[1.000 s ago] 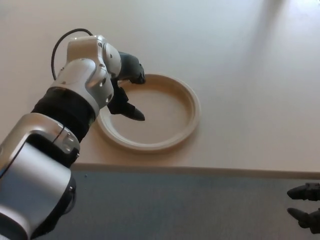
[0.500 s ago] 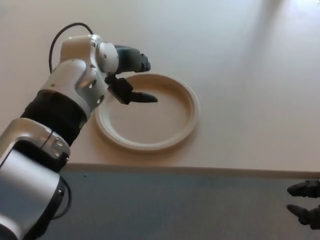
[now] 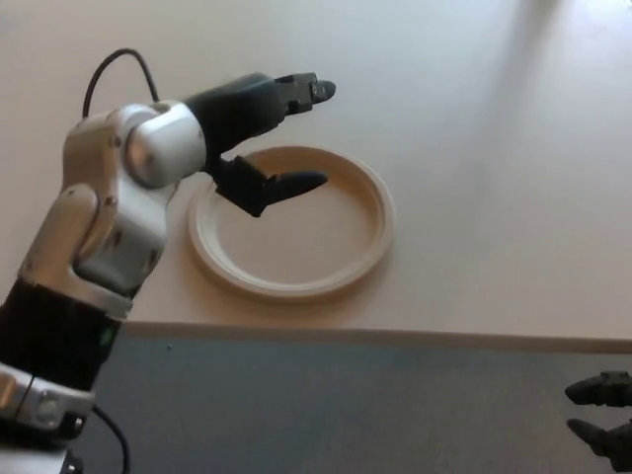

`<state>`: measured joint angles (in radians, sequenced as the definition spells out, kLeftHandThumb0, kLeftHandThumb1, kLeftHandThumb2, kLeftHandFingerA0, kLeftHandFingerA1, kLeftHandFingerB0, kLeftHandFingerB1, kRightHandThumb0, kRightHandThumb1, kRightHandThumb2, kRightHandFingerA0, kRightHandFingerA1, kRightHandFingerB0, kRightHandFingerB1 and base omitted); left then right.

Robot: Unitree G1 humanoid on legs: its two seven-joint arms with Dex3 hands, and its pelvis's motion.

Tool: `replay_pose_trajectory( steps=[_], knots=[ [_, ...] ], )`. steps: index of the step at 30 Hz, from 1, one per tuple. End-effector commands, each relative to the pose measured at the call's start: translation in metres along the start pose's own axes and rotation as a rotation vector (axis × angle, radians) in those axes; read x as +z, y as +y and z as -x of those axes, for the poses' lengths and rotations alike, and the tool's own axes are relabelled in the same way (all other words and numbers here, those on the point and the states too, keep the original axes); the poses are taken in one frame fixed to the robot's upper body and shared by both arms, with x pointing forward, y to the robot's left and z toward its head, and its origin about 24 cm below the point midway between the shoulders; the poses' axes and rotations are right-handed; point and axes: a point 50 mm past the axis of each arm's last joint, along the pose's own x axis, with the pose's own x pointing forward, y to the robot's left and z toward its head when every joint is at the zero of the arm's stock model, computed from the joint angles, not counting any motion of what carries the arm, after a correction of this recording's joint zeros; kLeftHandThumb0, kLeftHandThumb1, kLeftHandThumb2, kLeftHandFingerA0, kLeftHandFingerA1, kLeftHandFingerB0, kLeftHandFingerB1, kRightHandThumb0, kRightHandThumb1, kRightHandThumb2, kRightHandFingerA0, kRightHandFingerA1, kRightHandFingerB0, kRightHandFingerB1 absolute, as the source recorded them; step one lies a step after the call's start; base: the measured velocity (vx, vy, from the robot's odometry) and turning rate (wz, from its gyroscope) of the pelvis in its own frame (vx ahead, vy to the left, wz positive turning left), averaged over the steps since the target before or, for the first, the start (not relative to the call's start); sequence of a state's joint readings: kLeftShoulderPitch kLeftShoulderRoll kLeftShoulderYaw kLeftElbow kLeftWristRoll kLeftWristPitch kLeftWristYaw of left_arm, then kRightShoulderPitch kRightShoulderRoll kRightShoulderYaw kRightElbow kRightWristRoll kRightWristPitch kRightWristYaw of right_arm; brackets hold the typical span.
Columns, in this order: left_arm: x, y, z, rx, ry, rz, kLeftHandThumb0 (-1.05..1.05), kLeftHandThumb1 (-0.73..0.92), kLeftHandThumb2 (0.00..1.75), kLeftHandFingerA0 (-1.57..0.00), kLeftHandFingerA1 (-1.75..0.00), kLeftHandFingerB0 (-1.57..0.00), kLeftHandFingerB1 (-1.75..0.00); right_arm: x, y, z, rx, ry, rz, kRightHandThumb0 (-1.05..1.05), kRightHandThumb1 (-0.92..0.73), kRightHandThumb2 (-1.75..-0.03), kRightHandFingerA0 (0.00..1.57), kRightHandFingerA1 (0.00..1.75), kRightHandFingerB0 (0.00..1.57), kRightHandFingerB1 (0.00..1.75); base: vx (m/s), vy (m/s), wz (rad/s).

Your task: A person passes a plate to the robot and the robot grabs it with its left hand and places it at the centre of the table infront of it

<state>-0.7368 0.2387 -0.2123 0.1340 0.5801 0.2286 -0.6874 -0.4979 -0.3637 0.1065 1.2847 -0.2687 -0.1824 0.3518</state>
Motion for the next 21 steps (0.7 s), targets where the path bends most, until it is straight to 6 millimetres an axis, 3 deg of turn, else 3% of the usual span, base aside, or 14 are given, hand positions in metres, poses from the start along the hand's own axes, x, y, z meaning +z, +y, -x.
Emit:
replay_pose_trajectory(
  steps=[1,2,3,4,8,9,10,12,16,17,18,19,20,21],
  knots=[
    [0.004,-0.025,0.154,0.333,-0.327,0.065,-0.9,0.69,1.05,-0.08,-0.36,-0.08,-0.18,-0.066,0.035,0.016,0.06,0.148,0.012,-0.77,-0.53,-0.93,0.31,0.62,0.15,0.49,0.0,0.0,0.0],
    [0.0,-0.035,0.161,0.302,-0.316,0.091,-0.87,0.67,1.03,-0.07,-0.37,-0.09,-0.21,-0.073,0.04,0.018,0.072,0.162,0.003,-0.76,-0.69,-0.61,0.33,0.62,0.19,0.42,0.0,0.0,0.0],
    [-0.002,-0.041,0.164,0.282,-0.308,0.104,-0.87,0.67,1.03,-0.07,-0.37,-0.09,-0.21,-0.076,0.042,0.019,0.08,0.17,-0.004,-0.76,-0.69,-0.61,0.33,0.62,0.19,0.42,0.0,0.0,0.0],
    [-0.006,-0.053,0.169,0.247,-0.295,0.124,-0.84,0.66,1.03,-0.05,-0.42,-0.02,-0.29,-0.082,0.046,0.021,0.088,0.185,-0.009,-0.75,-0.53,-0.93,0.36,0.64,0.14,0.49,0.0,0.0,0.0],
    [-0.025,-0.088,0.182,0.122,-0.206,0.189,-0.83,0.65,0.95,-0.2,-0.45,-0.1,-0.38,-0.1,0.058,0.029,0.105,0.23,-0.004,-0.74,-0.54,-0.93,0.29,0.62,0.13,0.48,0.0,0.0,0.0],
    [-0.035,-0.1,0.185,0.071,-0.143,0.238,-0.8,0.75,0.63,-0.59,-0.41,-0.37,-0.33,-0.105,0.062,0.031,0.108,0.243,0.009,-0.77,-0.56,-0.95,0.32,0.61,0.13,0.48,0.0,0.0,0.0],
    [-0.043,-0.11,0.189,0.029,-0.087,0.282,-0.8,0.75,0.63,-0.59,-0.41,-0.37,-0.33,-0.11,0.065,0.034,0.111,0.256,0.027,-0.77,-0.56,-0.95,0.32,0.61,0.13,0.48,0.0,0.0,0.0],
    [-0.056,-0.124,0.194,-0.026,-0.042,0.288,-0.76,0.65,1.01,-0.88,-0.64,-0.46,-0.52,-0.114,0.069,0.035,0.115,0.27,0.031,-0.76,-0.55,-0.94,0.31,0.61,0.13,0.47,0.0,0.0,0.0],
    [-0.073,-0.143,0.203,-0.114,0.034,0.354,-0.75,0.63,0.98,-0.92,-0.67,-0.52,-0.54,-0.119,0.074,0.038,0.136,0.279,0.02,-0.77,-0.56,-0.94,0.29,0.6,0.13,0.47,0.0,0.0,0.0],
    [-0.082,-0.15,0.207,-0.135,0.07,0.389,-0.8,0.66,0.7,-0.9,-0.55,-0.53,-0.43,-0.119,0.074,0.038,0.138,0.279,0.012,-0.76,-0.56,-0.94,0.27,0.6,0.12,0.47,0.0,0.0,0.0],
    [-0.088,-0.155,0.209,-0.143,0.091,0.407,-0.8,0.66,0.7,-0.9,-0.55,-0.53,-0.43,-0.12,0.074,0.039,0.138,0.281,0.005,-0.76,-0.56,-0.94,0.27,0.6,0.12,0.47,0.0,0.0,0.0],
    [-0.092,-0.158,0.21,-0.146,0.106,0.415,-0.81,0.65,0.69,-0.92,-0.56,-0.52,-0.42,-0.12,0.075,0.039,0.137,0.281,-0.002,-0.75,-0.71,-0.62,0.32,0.56,0.17,0.37,0.0,0.0,0.0],
    [-0.095,-0.161,0.211,-0.149,0.119,0.42,-0.81,0.65,0.69,-0.92,-0.56,-0.52,-0.42,-0.121,0.075,0.04,0.136,0.282,-0.008,-0.75,-0.71,-0.62,0.32,0.56,0.17,0.37,0.0,0.0,0.0],
    [-0.106,-0.17,0.212,-0.14,0.163,0.453,-0.81,0.6,0.68,-0.72,-0.51,-0.42,-0.39,-0.122,0.075,0.04,0.136,0.293,0.003,-0.77,-0.56,-0.94,0.28,0.6,0.12,0.47,0.0,0.0,0.0]
  ],
)
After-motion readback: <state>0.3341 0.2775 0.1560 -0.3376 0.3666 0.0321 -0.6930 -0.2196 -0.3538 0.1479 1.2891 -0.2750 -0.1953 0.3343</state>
